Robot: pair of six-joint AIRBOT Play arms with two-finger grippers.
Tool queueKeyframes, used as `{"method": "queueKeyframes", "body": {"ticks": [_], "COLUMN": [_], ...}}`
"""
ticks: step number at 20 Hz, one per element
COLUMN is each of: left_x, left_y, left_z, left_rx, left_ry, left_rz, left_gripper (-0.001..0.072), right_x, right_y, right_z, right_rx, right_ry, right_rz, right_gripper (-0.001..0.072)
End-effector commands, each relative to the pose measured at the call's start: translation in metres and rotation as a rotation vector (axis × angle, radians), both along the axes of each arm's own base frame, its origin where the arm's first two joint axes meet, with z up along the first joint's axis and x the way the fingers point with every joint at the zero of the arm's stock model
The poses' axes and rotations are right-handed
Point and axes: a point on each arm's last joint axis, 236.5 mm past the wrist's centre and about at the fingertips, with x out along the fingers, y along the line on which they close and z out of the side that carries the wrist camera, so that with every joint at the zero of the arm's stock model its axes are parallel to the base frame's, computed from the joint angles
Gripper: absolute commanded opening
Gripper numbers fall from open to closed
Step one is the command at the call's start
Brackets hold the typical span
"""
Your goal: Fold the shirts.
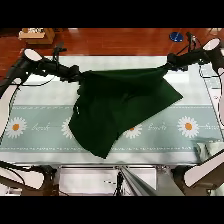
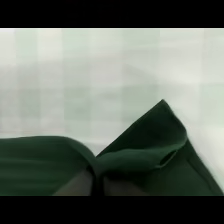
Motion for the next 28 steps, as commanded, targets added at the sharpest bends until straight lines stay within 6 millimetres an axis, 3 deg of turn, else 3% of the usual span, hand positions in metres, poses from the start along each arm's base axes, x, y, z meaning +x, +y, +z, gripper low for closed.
{"method": "queueKeyframes", "body": {"ticks": [1,2,4,5,8,9,11,13,14,15,17,21,28], "left_x": [-0.007,-0.01,-0.026,-0.042,-0.098,-0.115,-0.154,-0.21,-0.237,-0.263,-0.292,-0.319,-0.333], "left_y": [0.015,0.033,0.081,0.105,0.138,0.135,0.12,0.094,0.079,0.063,0.034,0.009,-0.02], "left_z": [0.013,0.034,0.069,0.083,0.097,0.092,0.061,0.018,0.002,-0.011,-0.024,-0.05,-0.089], "left_rx": [-0.028,-0.038,-0.021,0.001,0.086,0.093,0.077,0.017,-0.028,-0.087,-0.21,-0.239,-0.101], "left_ry": [0.045,0.049,0.121,0.163,0.211,0.207,0.232,0.314,0.37,0.421,0.467,0.533,0.574], "left_rz": [-0.035,-0.052,0.006,0.038,0.075,0.096,0.149,0.157,0.152,0.146,0.147,0.15,0.093], "left_gripper": [0.041,0.0409,0.0392,0.0375,0.0375,0.0377,0.0388,0.0499,0.0557,0.0567,0.0568,0.0567,0.0567], "right_x": [0.009,0.008,-0.01,-0.028,-0.095,-0.108,-0.137,-0.157,-0.161,-0.163,-0.16,-0.156,-0.151], "right_y": [-0.017,-0.029,-0.062,-0.084,-0.156,-0.163,-0.152,-0.133,-0.125,-0.118,-0.11,-0.11,-0.116], "right_z": [0.032,0.056,0.099,0.108,0.096,0.088,0.062,0.041,0.036,0.033,0.03,0.03,0.029], "right_rx": [-0.031,-0.045,-0.107,-0.177,-0.397,-0.378,-0.268,-0.158,-0.124,-0.096,-0.062,-0.059,-0.084], "right_ry": [-0.089,-0.124,-0.151,-0.124,0.108,0.168,0.292,0.377,0.398,0.404,0.395,0.38,0.361], "right_rz": [0.009,0.002,-0.01,-0.018,-0.073,-0.088,-0.058,-0.021,-0.006,0.003,0.009,0.003,-0.013], "right_gripper": [0.0361,0.0435,0.0432,0.0424,0.0393,0.0393,0.0396,0.0434,0.0435,0.0442,0.0458,0.0458,0.0458]}}
